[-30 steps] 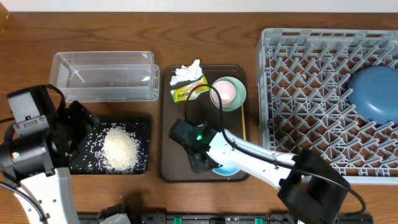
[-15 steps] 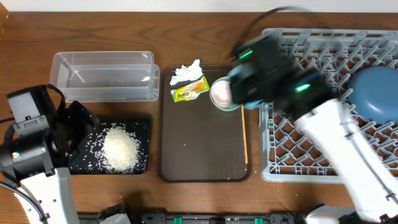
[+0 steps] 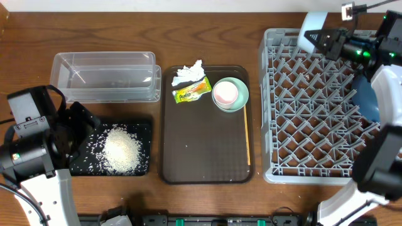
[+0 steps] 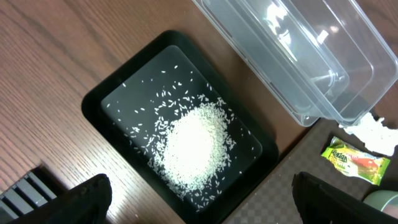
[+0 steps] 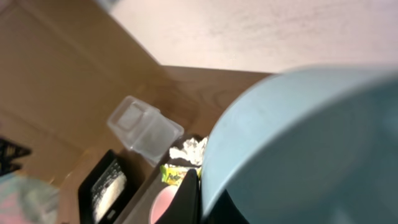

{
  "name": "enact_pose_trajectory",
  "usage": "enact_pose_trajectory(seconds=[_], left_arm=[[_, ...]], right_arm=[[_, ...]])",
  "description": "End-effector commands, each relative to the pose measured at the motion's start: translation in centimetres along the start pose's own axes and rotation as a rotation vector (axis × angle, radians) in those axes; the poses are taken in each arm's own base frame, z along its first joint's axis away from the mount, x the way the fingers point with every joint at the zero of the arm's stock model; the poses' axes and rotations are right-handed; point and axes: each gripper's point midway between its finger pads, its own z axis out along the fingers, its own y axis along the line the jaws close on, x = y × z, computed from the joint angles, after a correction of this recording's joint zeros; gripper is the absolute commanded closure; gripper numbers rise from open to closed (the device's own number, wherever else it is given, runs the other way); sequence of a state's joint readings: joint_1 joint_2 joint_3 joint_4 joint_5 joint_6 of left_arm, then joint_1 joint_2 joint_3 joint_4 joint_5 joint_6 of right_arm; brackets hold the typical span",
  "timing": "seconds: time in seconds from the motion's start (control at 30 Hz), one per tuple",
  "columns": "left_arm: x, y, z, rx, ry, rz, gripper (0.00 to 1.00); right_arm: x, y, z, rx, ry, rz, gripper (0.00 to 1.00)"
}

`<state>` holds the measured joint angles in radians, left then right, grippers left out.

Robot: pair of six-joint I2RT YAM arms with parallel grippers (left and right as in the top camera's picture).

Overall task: Sort waste into correct bins and load items into the dishwasher rack
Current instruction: 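Carry the light blue bowl to the rack's back edge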

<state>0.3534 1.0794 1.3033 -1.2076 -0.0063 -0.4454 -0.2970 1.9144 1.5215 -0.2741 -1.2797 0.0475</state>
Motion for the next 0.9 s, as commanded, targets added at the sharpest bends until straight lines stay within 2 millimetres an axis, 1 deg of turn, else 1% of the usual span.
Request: enact_pose_trajectory(seconds=[0.0,0.1,0.13,0.23,0.33,0.4,0.57,0.6,0.67,0.77,0.87], left_arm=[[-0.3,0.1,-0.2,-0.004,-0.009,-0.006,0.05],[-0.3,0.1,-0.2,-0.004,-0.009,-0.006,0.05],[-0.3,0.1,-0.2,-0.004,-0.009,-0.006,0.05],[-0.3,0.1,-0.2,-0.004,-0.009,-0.006,0.05],[-0.3,0.1,-0.2,-0.004,-0.009,-0.006,0.05],[-0.3,0.1,-0.2,-0.004,-0.009,-0.006,0.05],[-0.3,0.1,-0.2,-0.004,-0.009,-0.006,0.05],[-0.3,0.1,-0.2,-0.004,-0.009,-0.006,0.05],[-0.3,0.1,-0.2,-0.004,-0.009,-0.006,0.05],[-0.3,0.1,-0.2,-0.004,-0.009,-0.006,0.05],[-0.3,0.1,-0.2,-0.004,-0.009,-0.006,0.05]], right_arm=[[1.1,-1.1,-0.9,-0.173,-0.004,0.167,0.99],[2.3,-4.0,-0.4,-0.168,-0.002,0.251,0.99],[2.8,-4.7,-0.2,-0.168,0.002,0.277,0.99],[4.1,-6.4,0.1,-0.143,0.007,0.358,0.99],[4.8,-7.7,0.0,-0.094,0.006,0.426,0.99],[5.0,-8.3,-0.3,-0.062,0.002,0.456,0.99],[4.8,-8.8,-1.2,-0.038,-0.014,0.491,0.98],[4.9,-9.1,-1.3,-0.018,-0.016,0.512,0.97],[5.3,-9.7,-1.3,0.036,-0.014,0.557,0.96],[5.8,-10.5,-1.6,0.104,-0.013,0.6,0.92],[6.2,-10.6,-1.9,0.141,-0.006,0.641,0.91]])
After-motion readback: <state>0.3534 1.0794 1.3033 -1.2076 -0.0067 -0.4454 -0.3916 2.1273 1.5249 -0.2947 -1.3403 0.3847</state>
